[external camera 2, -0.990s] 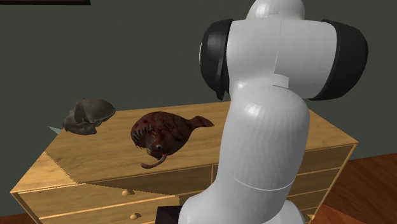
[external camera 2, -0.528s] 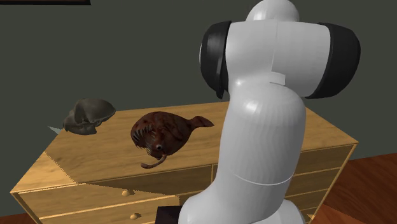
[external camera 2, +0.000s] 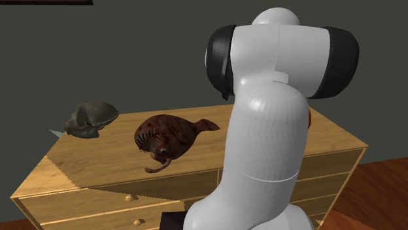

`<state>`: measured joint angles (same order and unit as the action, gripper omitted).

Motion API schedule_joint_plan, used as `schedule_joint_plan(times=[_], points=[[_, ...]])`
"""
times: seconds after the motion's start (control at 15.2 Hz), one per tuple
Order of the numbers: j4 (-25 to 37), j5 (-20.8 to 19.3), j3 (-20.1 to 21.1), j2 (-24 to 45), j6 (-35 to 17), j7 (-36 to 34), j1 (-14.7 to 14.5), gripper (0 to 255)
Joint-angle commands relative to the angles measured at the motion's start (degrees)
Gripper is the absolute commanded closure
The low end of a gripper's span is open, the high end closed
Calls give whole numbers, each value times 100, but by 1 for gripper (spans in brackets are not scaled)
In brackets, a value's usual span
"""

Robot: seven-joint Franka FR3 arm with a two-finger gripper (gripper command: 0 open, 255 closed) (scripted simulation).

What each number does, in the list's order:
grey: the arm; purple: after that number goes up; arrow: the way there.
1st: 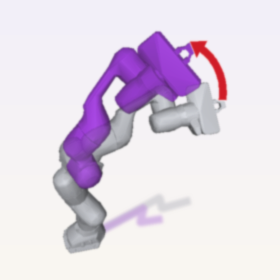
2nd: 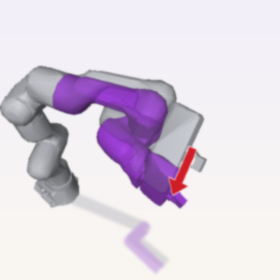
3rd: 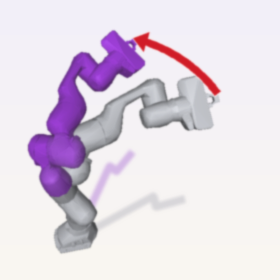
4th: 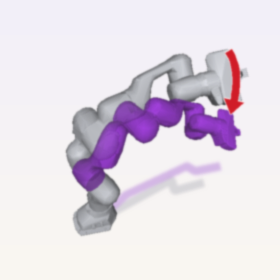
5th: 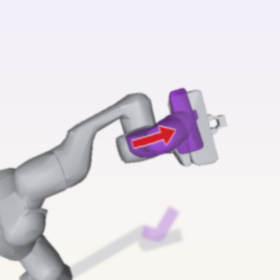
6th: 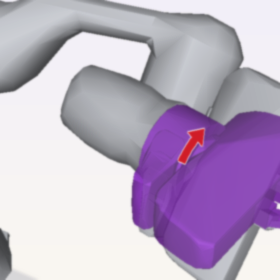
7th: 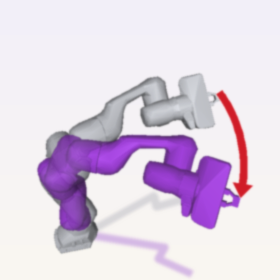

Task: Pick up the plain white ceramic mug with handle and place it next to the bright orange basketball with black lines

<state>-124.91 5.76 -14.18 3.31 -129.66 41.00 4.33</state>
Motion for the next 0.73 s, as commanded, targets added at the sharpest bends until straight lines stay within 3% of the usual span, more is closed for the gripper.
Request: schedule_joint_plan(times=[0.0, 0.46, 0.53, 0.66], points=[[-55, 31, 2, 64, -120, 27, 2, 255], [-55, 31, 2, 64, -120, 27, 2, 255], [-55, 31, 2, 64, -120, 27, 2, 0], [-55, 31, 2, 64, -120, 27, 2, 0]])
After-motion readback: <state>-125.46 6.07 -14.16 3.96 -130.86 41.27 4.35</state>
